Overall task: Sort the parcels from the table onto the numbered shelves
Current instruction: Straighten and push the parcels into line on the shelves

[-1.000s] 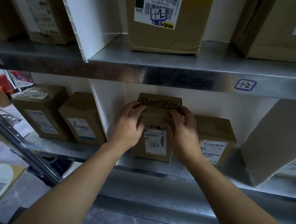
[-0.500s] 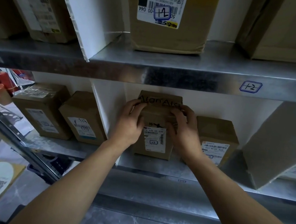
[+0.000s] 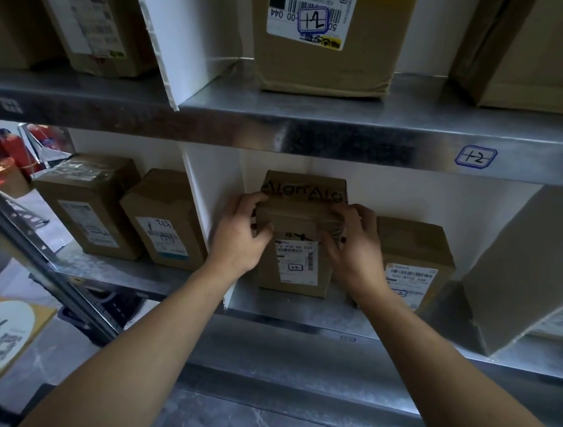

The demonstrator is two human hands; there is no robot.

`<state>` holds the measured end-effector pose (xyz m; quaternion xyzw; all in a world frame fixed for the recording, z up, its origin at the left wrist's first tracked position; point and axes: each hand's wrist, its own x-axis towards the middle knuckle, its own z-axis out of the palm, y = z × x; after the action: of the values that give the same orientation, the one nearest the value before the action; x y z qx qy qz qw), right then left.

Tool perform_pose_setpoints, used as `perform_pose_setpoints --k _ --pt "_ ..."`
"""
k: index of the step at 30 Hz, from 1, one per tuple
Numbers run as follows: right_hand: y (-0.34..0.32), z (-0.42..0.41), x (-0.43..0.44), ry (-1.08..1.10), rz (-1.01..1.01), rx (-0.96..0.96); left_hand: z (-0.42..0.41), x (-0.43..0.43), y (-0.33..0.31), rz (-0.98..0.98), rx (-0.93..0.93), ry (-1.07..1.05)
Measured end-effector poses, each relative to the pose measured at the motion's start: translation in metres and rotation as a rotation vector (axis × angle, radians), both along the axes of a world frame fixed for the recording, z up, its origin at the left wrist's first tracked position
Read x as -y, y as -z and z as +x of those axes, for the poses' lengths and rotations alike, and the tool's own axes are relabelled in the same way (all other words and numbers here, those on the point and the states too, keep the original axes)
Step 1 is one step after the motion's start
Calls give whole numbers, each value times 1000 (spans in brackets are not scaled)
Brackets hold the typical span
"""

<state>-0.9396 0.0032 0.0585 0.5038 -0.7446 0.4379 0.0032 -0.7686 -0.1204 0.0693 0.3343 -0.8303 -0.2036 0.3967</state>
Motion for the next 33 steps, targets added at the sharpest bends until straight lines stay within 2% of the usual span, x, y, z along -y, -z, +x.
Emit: perform_pose_setpoints --k 5,11,16,21,33 --pt "-6 0 -1 1 18 14 -1 -1 -4 31 36 8" --pt "-6 -4 -5 0 23 117 -2 -10 -7 135 67 -46" --pt "-1 -2 -9 1 -14 224 0 -13 0 216 -4 -36" --pt "1 1 -8 47 -17 334 -3 -14 5 293 5 -69" --pt "-1 -1 -6 27 -61 479 -9 -6 5 282 64 -89"
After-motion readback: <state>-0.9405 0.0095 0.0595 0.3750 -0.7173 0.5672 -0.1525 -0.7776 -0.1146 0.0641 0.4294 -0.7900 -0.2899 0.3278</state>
